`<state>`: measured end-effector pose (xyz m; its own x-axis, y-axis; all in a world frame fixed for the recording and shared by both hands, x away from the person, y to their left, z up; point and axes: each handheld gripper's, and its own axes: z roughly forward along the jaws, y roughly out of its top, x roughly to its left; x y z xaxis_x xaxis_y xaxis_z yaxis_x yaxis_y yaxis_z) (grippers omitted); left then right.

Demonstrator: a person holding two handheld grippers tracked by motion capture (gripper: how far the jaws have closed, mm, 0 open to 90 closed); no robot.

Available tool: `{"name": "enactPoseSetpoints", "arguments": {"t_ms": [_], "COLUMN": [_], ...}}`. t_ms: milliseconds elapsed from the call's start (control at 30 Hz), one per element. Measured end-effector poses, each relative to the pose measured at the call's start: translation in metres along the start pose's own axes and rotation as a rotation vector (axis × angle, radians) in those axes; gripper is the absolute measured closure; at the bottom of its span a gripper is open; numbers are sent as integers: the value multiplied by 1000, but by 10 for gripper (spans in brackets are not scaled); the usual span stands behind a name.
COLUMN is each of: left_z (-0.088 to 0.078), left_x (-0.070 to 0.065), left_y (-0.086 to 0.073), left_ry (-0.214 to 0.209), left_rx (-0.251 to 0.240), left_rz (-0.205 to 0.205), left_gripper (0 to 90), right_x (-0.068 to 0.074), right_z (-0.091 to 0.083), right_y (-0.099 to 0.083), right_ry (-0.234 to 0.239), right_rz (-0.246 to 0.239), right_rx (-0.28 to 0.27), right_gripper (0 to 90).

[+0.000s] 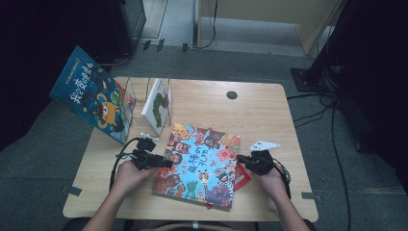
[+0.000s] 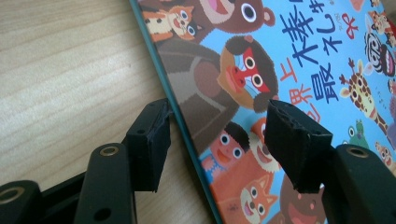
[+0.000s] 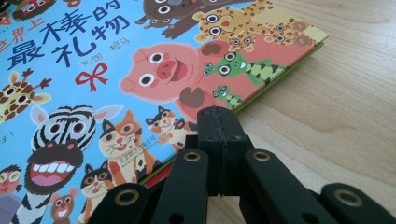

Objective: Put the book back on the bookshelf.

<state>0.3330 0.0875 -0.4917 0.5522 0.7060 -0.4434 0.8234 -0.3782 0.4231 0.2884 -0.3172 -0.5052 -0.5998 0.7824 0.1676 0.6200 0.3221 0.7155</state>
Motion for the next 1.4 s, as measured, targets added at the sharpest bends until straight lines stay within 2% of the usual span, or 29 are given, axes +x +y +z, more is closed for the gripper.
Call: {"name": "enactPoseSetpoints", "arguments": {"t_ms": [167,367,600,667,800,967,1167,1267,1400], "left_z": [1,2,2,1,0,0,0,0,-1], "left_x": [1,3,2,3,4,3,3,6,5], "left_y": [3,5,5,5,5,4,6,7,8], "left_ry": [7,-9,21,30,18,39,35,12,15], "left_rx": [3,-11,-20,-21,-21,-22,3,3,19], "left_rz": [1,-8,-5,-7,-8,-4,-49,-95,-120], "left_gripper": [412,401,392,391,392,415,448,481,502], "right_x": [4,8,9,10,11,13,15,15,14], "right_z": [-2,-4,-2,-1,0,-1,-2,-2,-2], "right_y": [-4,-6,-6,-5,-5,-5,-6,-5,-5], "right_ry": [3,3,8,10,7,9,10,10,18], "right_rz": [5,5,18,12,5,-12,-24,-21,-2], "right_rx": [6,0,-5,-4,-8,2,10,13,10], "right_gripper": [900,900,900,900,900,900,900,900,900]}}
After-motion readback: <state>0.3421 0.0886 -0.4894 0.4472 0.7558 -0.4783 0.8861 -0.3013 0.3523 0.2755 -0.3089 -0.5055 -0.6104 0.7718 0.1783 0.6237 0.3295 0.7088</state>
